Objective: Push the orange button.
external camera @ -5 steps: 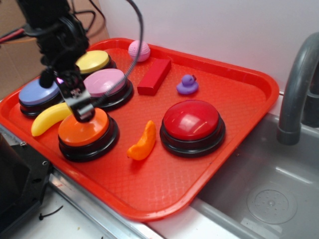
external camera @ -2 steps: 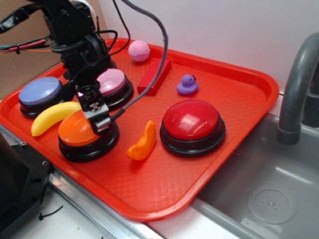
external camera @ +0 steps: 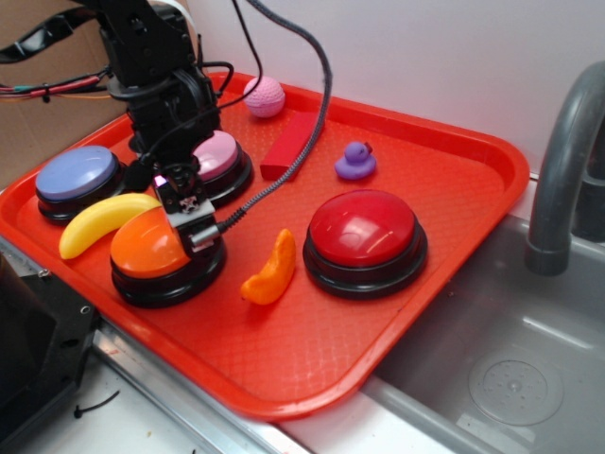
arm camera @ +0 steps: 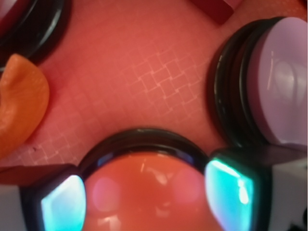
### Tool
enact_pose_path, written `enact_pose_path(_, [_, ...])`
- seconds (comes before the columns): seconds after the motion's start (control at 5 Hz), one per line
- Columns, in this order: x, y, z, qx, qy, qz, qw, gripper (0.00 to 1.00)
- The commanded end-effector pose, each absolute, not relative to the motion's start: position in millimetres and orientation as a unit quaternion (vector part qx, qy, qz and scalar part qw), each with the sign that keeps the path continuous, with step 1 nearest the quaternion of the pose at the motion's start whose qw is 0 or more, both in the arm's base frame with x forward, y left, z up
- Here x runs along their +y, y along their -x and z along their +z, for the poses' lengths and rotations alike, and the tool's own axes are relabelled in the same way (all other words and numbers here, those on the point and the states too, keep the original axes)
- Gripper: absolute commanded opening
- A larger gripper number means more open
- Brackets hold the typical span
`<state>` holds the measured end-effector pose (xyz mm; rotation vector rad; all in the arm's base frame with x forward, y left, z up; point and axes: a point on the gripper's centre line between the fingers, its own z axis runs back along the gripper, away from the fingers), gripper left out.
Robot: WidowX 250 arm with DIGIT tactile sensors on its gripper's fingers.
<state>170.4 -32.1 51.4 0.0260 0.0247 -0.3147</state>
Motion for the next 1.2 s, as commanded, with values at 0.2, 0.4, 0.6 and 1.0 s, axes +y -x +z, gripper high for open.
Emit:
enact_pose_path(0.2, [-28, -182, 91, -0.017, -0.027, -0.132, 0.991, 1.0])
enact_pose_path(0.4, [-27, -178, 97, -0.016, -0.037, -0.122, 0.992, 1.0])
enact_pose_path(0.6, [-26, -173, 106, -0.018, -0.031, -0.122, 0.992, 1.0])
enact_pose_path(1.0, [-25, -167, 123, -0.024, -0.009, -0.119, 0.993, 1.0])
